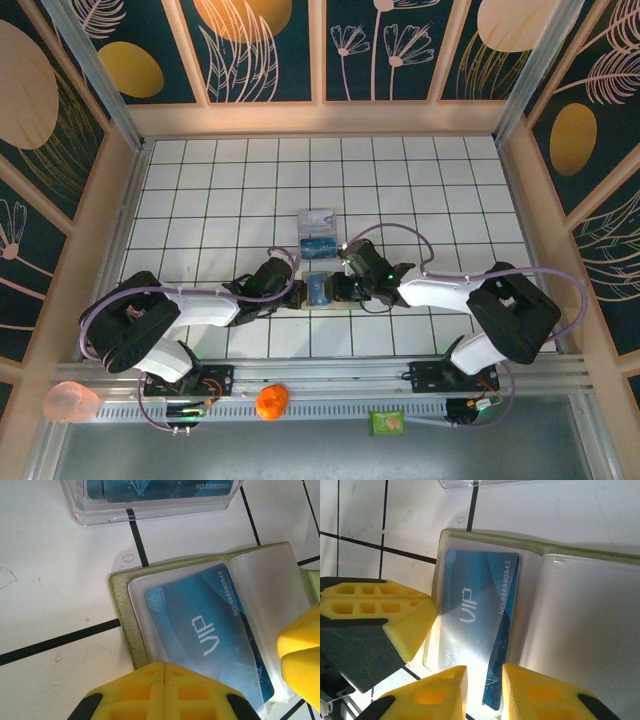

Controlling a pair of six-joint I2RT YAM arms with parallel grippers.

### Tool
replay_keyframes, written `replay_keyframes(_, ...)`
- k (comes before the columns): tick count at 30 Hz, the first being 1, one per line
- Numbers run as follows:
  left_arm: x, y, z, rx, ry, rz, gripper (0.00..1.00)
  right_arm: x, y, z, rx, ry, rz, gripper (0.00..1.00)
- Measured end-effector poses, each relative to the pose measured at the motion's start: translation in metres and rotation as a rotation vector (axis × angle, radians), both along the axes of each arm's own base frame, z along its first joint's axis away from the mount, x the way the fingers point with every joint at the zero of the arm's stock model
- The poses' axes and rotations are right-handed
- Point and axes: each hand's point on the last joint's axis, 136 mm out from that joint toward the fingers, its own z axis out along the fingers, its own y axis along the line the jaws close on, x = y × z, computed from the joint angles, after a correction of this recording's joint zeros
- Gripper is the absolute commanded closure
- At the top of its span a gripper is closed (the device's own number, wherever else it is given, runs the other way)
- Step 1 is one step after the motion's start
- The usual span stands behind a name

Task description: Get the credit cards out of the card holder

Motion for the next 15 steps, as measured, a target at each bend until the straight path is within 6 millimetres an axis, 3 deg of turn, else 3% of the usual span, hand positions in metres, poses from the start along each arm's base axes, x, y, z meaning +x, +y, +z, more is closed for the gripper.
replay_keyframes(15, 0.0, 0.0, 0.0, -0.01, 0.0, 0.004, 1.0, -0.005, 0.0, -0.011, 0.018, 0.043, -0.004, 0.76)
